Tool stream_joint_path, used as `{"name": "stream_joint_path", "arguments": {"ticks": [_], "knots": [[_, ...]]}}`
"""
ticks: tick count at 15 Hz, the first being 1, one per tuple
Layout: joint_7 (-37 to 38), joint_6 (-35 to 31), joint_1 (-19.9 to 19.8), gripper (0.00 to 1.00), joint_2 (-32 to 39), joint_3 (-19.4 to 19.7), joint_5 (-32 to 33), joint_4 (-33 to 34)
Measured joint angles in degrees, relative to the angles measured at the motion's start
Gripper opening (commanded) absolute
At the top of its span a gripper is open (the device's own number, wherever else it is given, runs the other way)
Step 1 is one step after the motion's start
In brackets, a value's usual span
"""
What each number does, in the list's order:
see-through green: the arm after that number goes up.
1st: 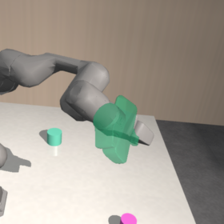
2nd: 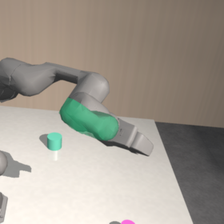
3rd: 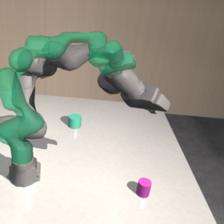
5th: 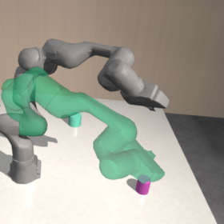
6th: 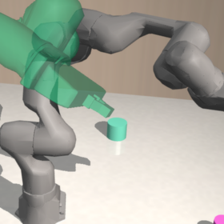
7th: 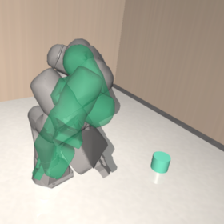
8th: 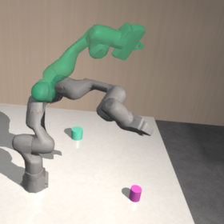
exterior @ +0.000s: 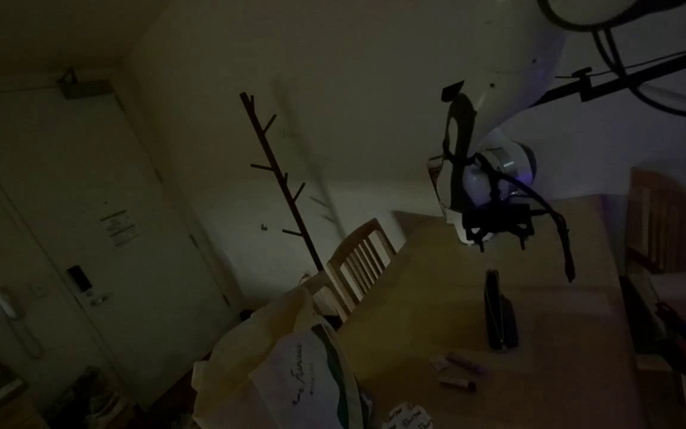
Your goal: Pick up the pen and put it in the parse
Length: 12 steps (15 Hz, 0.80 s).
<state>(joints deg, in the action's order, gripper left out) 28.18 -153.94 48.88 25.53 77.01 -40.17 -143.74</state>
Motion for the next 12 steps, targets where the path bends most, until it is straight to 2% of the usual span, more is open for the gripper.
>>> {"name": "stream_joint_path", "arguments": {"ticks": [3,6,8,12], "knots": [[0.0,12.78,8.97,1.0,-3.01,10.35,2.06,1.81],[-0.02,23.52,14.72,1.0,-5.77,17.55,1.94,4.09],[-0.02,25.92,15.96,1.0,-7.28,19.43,1.94,4.8],[-0.05,25.98,15.98,1.0,-8.48,19.68,1.94,4.83]]}}
